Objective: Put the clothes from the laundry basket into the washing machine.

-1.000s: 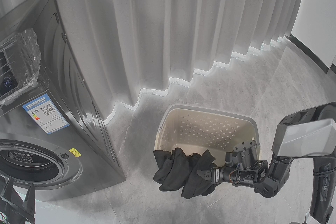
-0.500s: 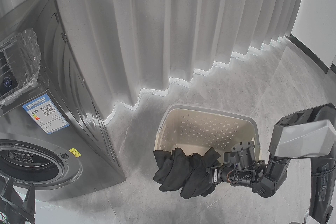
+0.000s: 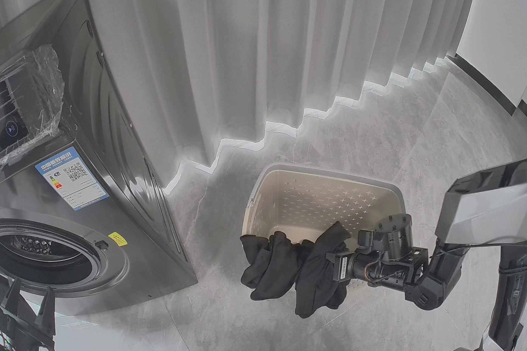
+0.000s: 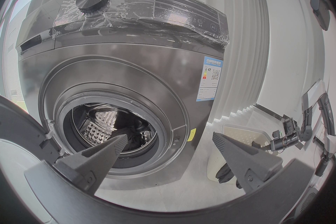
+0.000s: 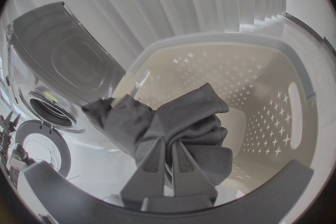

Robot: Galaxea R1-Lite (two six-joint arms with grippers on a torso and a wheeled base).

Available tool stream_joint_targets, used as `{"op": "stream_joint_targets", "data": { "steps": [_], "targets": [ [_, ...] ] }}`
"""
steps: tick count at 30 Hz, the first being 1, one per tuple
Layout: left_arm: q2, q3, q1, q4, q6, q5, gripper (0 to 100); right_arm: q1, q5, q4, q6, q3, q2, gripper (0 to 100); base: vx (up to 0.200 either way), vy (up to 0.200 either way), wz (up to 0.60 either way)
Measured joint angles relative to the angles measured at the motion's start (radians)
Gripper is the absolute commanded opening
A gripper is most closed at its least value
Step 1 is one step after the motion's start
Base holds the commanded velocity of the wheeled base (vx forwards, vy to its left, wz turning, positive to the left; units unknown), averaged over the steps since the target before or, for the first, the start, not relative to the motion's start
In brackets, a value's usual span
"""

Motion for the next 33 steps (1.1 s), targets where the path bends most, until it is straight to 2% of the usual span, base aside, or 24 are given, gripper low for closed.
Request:
{"op": "stream_joint_targets", "data": {
  "steps": [7, 13, 17, 26, 33],
  "targets": [
    [0.0, 0.0, 0.0, 0.0, 0.0, 0.0, 100, 0.026, 0.011, -0.031, -0.002, 0.085, -0.206, 0, 0.0, 0.0, 0.0],
    [0.0, 0.0, 0.001, 0.0, 0.0, 0.0, 100, 0.087, 0.023, -0.031, -0.004, 0.141, -0.436, 0, 0.0, 0.0, 0.0],
    [0.0, 0.0, 0.001, -0.001, -0.009, 0.0, 100, 0.129, 0.053, -0.019, -0.016, 0.158, -0.566, 0, 0.0, 0.0, 0.0],
    [0.0, 0.0, 0.0, -0.001, -0.024, 0.001, 100, 0.153, 0.164, -0.023, -0.039, 0.154, -0.724, 0, -0.2, 0.0, 0.0],
    [0.0, 0.0, 0.0, -0.002, -0.025, 0.001, 100, 0.146, 0.169, -0.023, -0.037, 0.136, -0.758, 0, 0.0, 0.0, 0.0]
  ]
}}
